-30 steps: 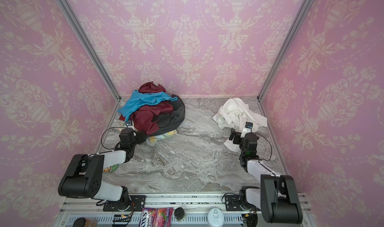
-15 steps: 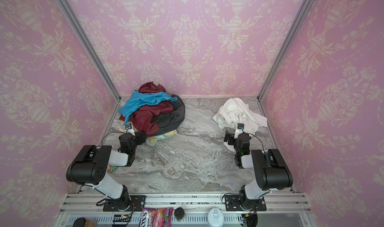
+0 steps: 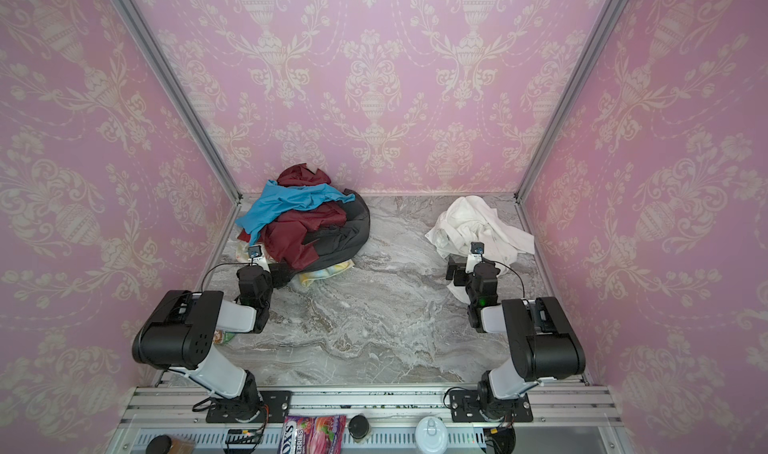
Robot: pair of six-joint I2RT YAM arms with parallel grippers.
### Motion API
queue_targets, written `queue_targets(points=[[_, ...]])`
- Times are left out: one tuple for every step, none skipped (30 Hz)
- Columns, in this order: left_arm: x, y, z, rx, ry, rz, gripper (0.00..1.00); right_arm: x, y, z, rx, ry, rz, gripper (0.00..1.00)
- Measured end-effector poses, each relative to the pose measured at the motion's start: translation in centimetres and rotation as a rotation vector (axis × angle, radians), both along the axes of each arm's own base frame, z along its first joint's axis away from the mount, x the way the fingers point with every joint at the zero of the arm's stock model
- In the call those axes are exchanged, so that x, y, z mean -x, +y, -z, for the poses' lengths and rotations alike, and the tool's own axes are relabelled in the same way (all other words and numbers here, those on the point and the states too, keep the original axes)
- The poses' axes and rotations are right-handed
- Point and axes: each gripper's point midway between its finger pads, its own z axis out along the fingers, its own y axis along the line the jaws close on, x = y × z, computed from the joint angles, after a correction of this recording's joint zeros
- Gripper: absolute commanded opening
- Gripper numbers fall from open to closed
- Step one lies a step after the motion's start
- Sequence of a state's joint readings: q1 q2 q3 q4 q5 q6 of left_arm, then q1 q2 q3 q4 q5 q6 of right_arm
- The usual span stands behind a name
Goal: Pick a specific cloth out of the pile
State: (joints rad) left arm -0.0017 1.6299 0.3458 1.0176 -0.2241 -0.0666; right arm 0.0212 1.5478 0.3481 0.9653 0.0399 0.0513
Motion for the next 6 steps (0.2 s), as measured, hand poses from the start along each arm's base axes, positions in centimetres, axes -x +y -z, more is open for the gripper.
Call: queue_targets(points=[[-0.01, 0.0, -0.01, 0.0, 0.0, 0.0, 0.99, 0.03, 0.01, 0.12, -0.003, 0.006, -0.005, 1.0], [-0.01, 0.0, -0.01, -0.001, 0.0, 0.0, 0.99, 0.06, 0.04, 0.22, -0.006, 0.01, -0.01, 1.0], [0.0, 0.0, 0.0, -0.001, 0.0, 0.0, 0.99, 0.07, 0.04, 0.28, -0.007, 0.013, -0.012, 1.0], [0.0, 0.0, 0.01, -0.002, 0.0, 0.001, 0.99, 0.06, 0.11, 0.28, -0.008, 0.013, -0.016, 1.0], [0.0, 0.0, 0.0, -0.002, 0.0, 0.001, 0.99, 0.06, 0.17, 0.28, -0.009, 0.013, -0.019, 1.0], [-0.01, 0.0, -0.01, -0.002, 0.0, 0.001, 0.99, 0.06, 0.18, 0.27, -0.01, 0.012, -0.02, 1.0]])
